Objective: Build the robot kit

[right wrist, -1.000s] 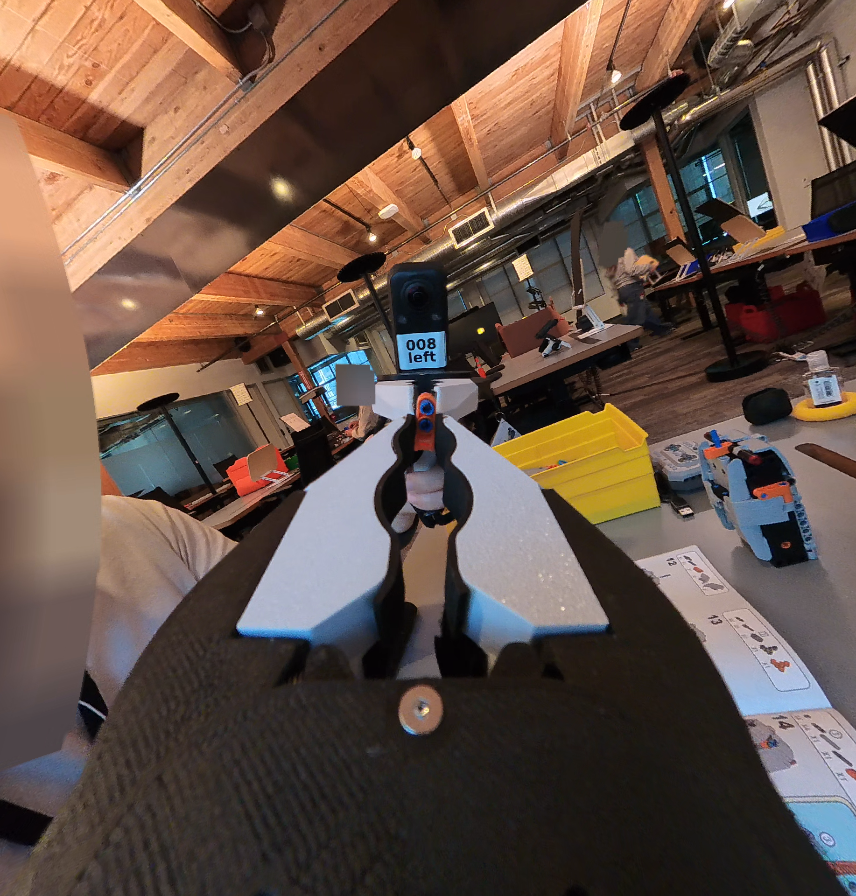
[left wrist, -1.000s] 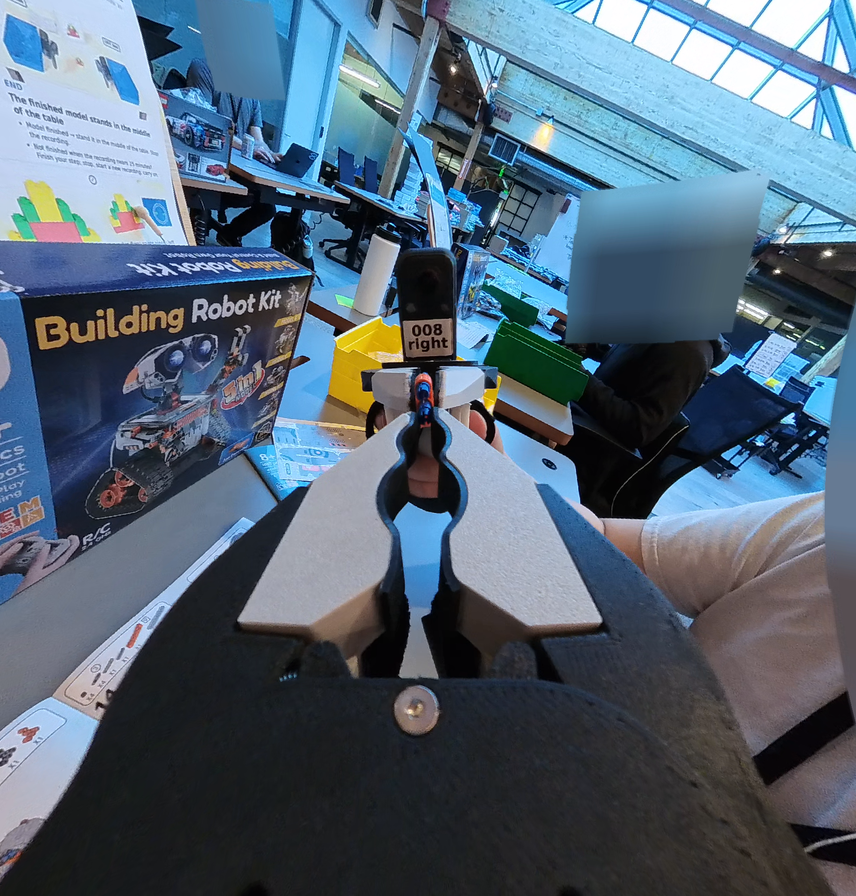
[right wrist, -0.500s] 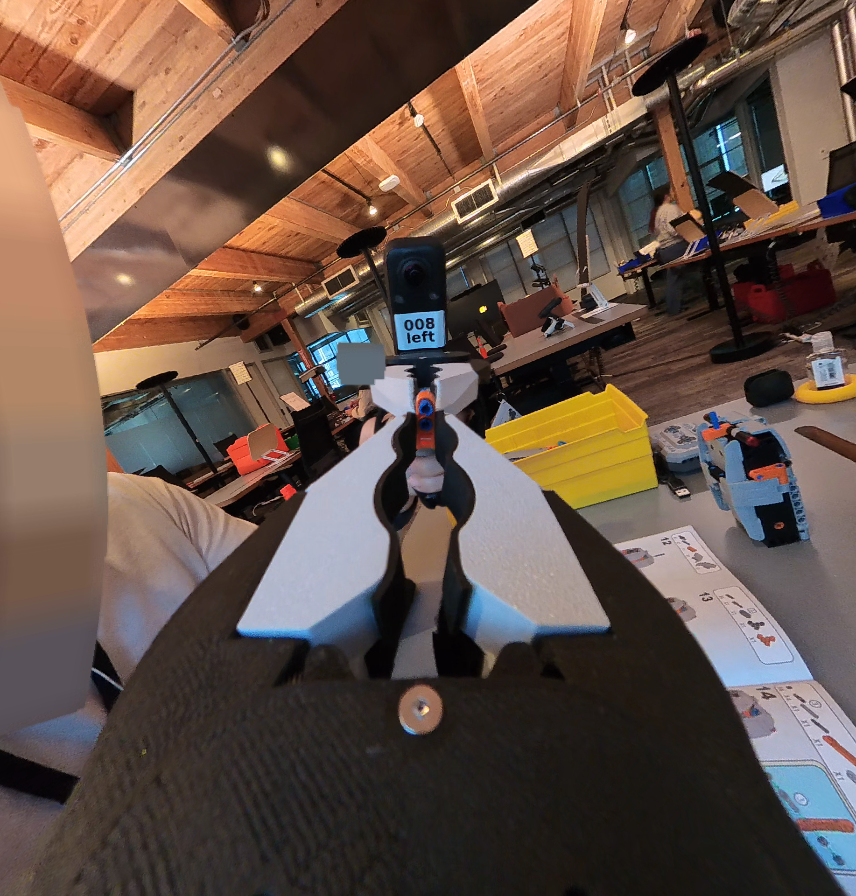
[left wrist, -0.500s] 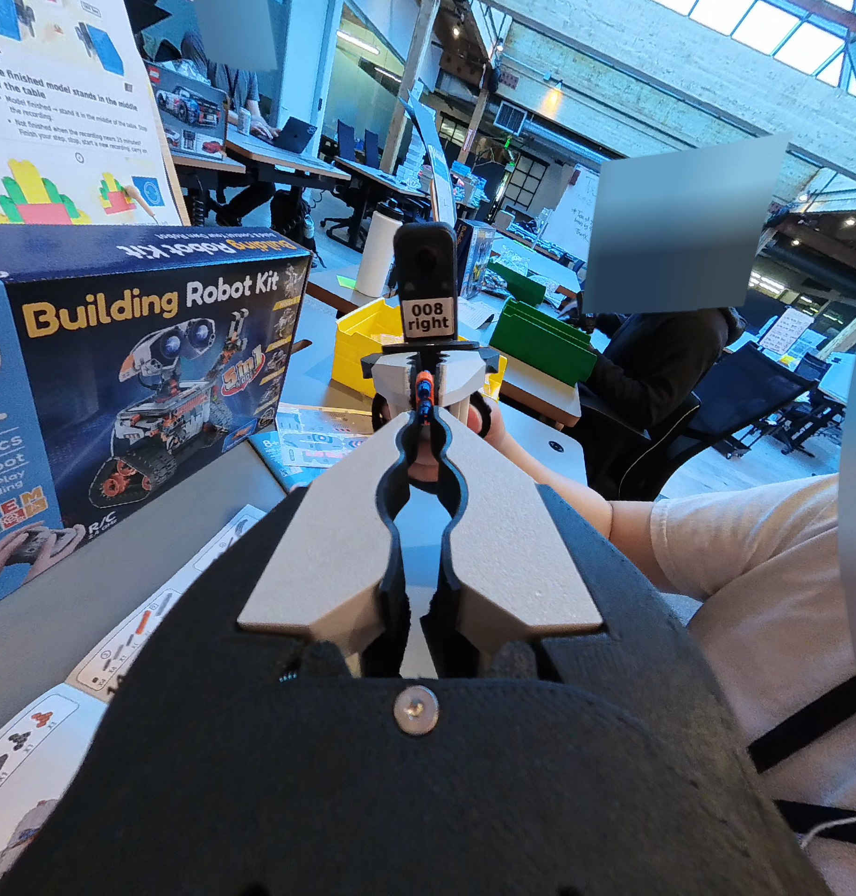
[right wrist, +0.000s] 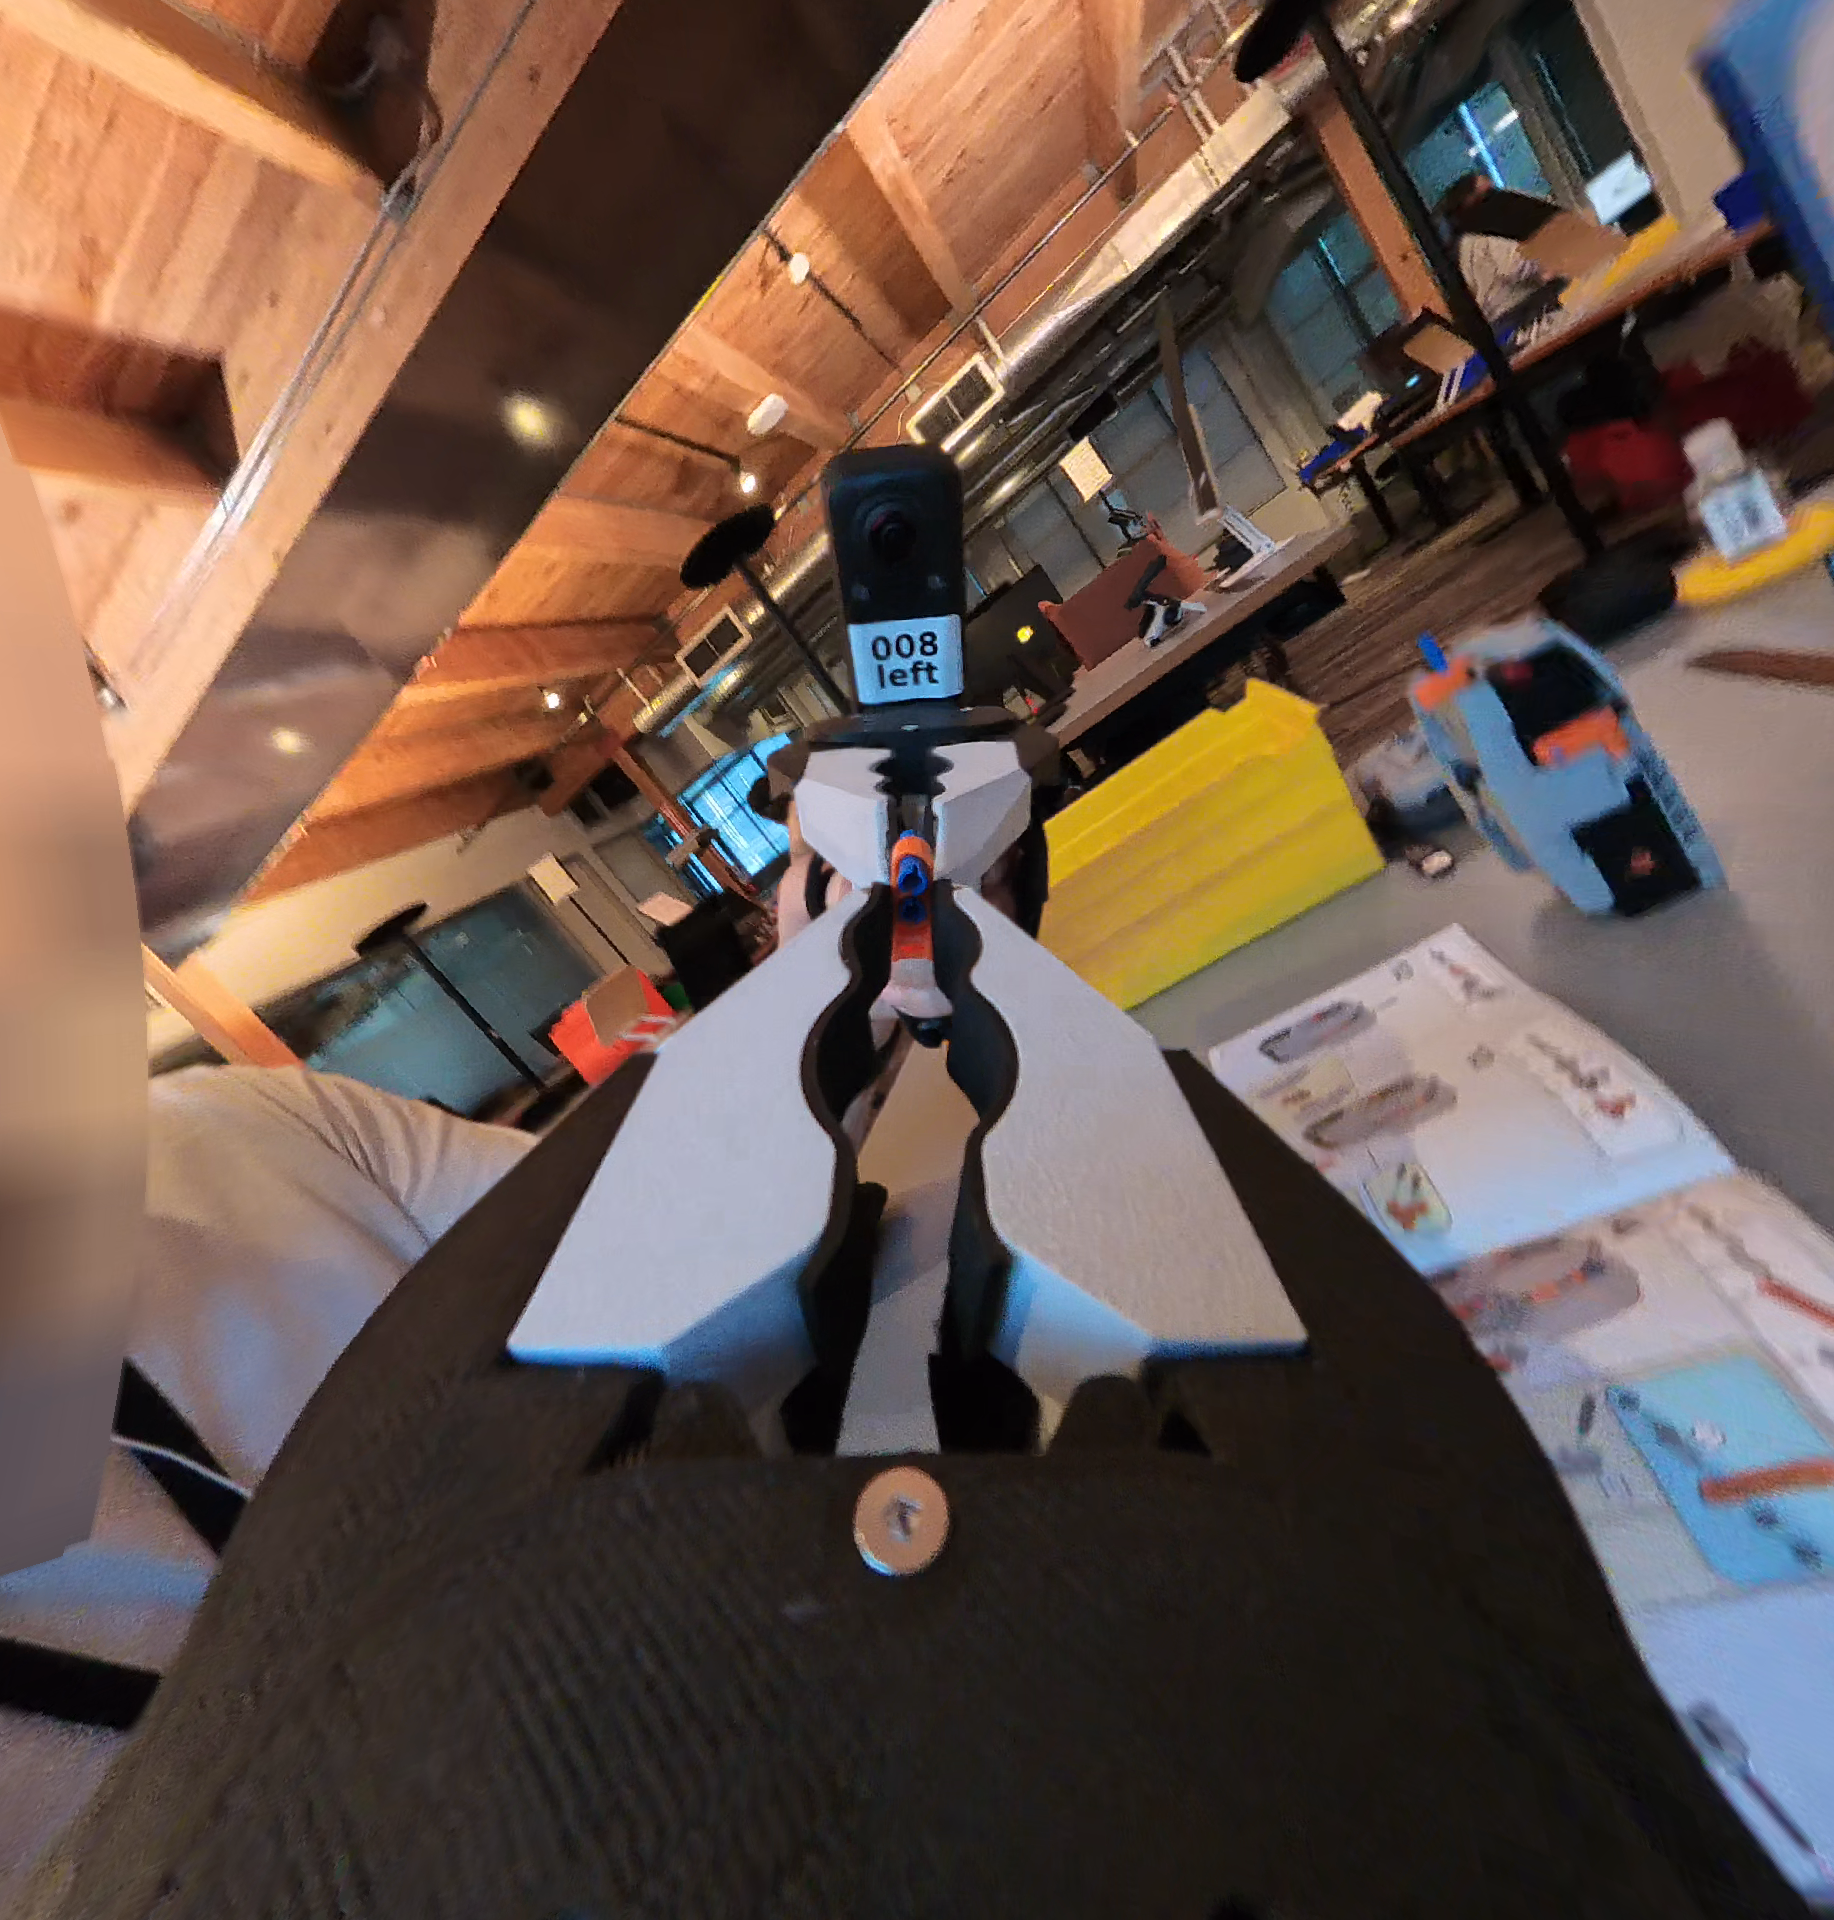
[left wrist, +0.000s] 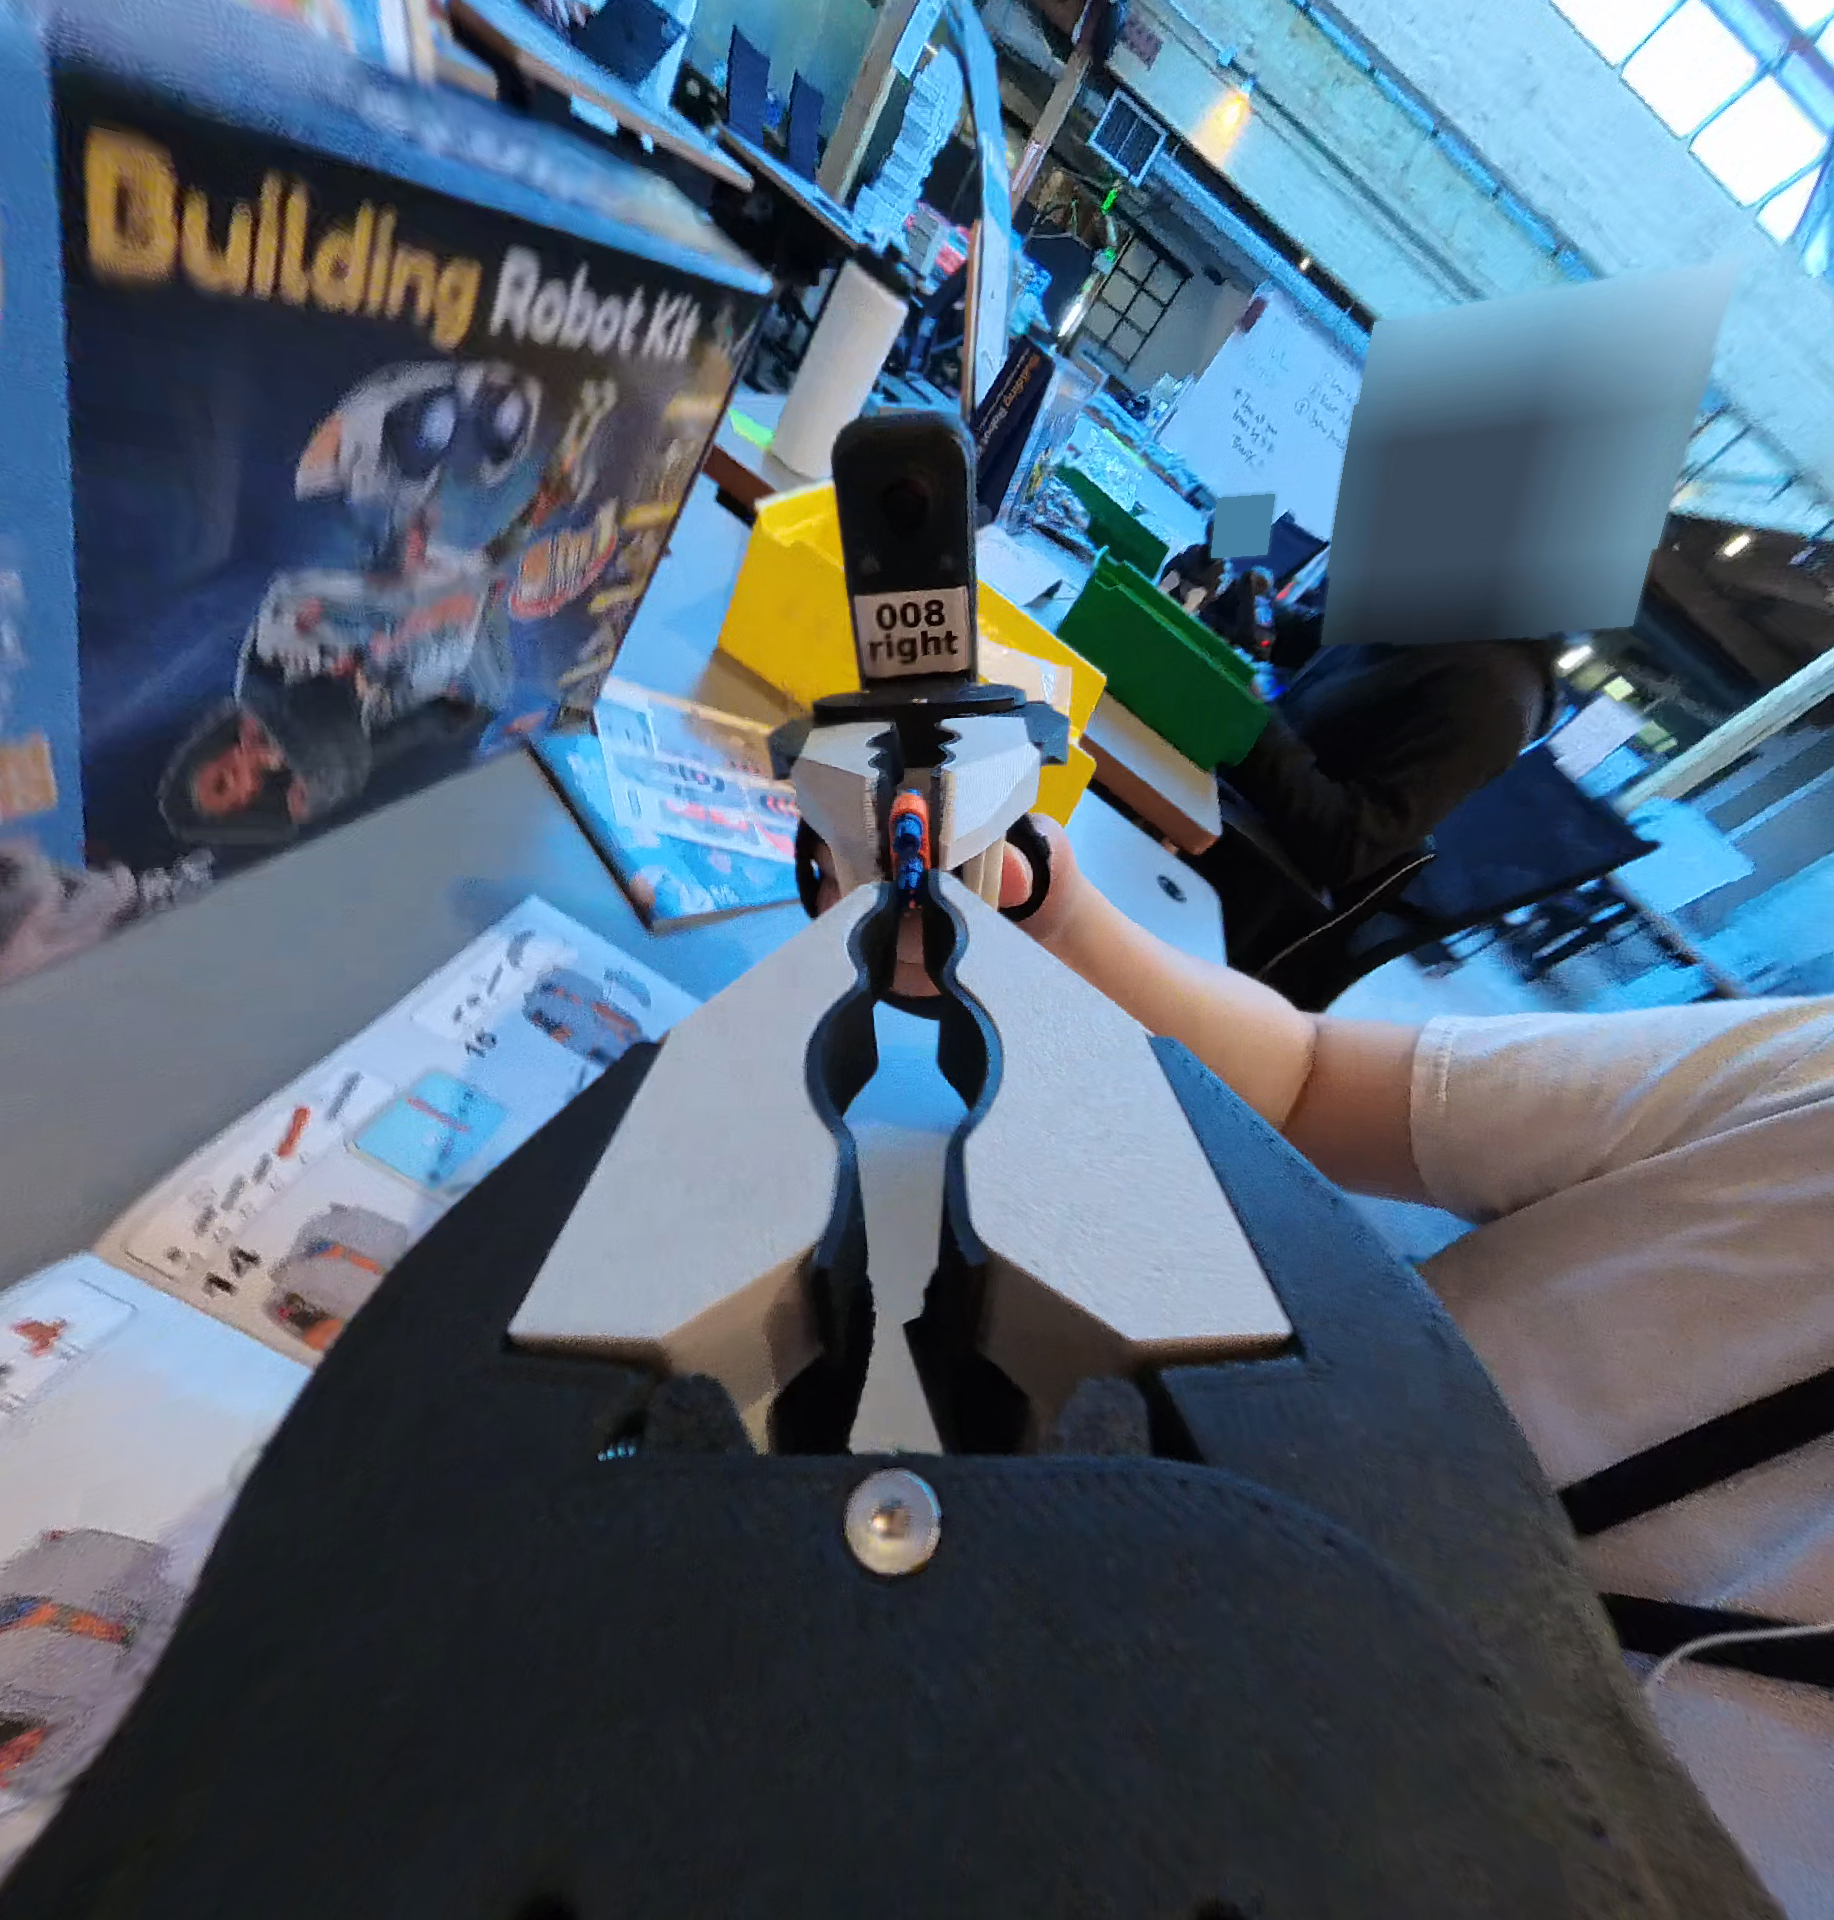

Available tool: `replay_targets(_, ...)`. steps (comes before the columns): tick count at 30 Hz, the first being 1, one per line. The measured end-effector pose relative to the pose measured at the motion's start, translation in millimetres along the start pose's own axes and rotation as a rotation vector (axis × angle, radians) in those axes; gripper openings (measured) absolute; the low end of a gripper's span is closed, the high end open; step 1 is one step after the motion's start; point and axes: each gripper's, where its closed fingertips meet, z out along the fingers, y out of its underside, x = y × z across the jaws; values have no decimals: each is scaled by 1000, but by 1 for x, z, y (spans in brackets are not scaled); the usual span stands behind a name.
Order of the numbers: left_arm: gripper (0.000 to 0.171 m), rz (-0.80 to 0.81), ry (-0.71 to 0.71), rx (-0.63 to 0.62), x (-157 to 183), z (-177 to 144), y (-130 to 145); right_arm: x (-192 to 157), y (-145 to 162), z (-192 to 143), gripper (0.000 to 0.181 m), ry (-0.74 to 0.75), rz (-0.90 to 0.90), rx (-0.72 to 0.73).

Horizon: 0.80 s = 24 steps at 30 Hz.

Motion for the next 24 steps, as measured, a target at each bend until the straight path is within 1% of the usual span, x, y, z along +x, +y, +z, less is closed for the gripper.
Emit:
replay_targets(3,2,-126,25,16,-31,3,25,34,23,-7,6,14,149,40)
replay_targets(5,2,-192,16,-3,-47,1,40,50,38,-9,6,30,177,13)
replay_targets(7,2,-209,12,-4,-56,1,49,60,47,-9,6,27,217,6)
replay_targets(10,2,-242,23,3,-63,4,53,67,50,-13,6,10,294,29)
replay_targets(12,2,-282,30,-4,-67,4,57,72,54,-14,6,51,284,0)
replay_targets(16,2,-421,70,4,-79,4,66,84,62,-15,6,109,352,-34)
replay_targets(17,2,-435,70,2,-81,4,68,86,63,-16,6,127,356,-44)
replay_targets(24,2,-422,43,-16,-85,4,72,91,67,-17,6,144,399,-58)
